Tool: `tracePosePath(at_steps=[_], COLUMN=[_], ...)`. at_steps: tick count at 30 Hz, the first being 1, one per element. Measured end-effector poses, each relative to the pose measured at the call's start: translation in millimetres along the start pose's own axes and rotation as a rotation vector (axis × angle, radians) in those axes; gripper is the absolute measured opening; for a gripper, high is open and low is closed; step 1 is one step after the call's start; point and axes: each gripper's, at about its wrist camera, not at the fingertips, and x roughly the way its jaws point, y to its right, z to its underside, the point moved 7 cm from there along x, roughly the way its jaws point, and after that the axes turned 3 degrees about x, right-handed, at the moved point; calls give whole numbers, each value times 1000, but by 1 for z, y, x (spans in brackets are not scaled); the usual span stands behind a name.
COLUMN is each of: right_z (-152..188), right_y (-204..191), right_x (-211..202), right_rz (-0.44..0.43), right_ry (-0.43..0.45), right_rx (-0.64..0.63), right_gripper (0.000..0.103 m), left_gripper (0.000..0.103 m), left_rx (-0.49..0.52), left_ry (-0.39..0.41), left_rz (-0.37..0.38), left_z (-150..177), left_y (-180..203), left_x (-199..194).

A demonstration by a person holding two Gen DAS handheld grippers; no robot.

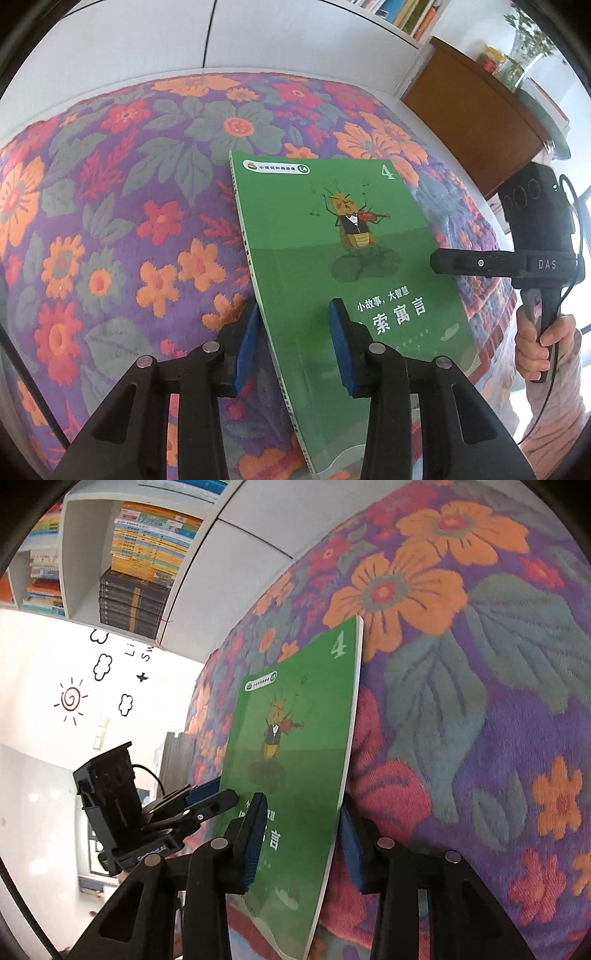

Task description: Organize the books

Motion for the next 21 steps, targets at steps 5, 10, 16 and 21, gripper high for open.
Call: tracePosePath(at_steps=[5,10,16,21], right_z=[2,5,13,15], right_y=[-18,-42,-59,-79], right_x=[2,-5,-12,-21], right_rz=[100,80,80,72], right_ry=[21,32,33,50], right_rx=[-103,-150,-167,-163], right_gripper=[38,38,38,38], left_gripper=[34,34,34,34], left_rx=[10,-4,2,-10], left_ry=[17,36,101,147], left_rz=[-5,38,48,58], left_z=[-2,-4,-8,-11], left_y=[3,10,16,17], left_x=[-8,-23,-54,-77])
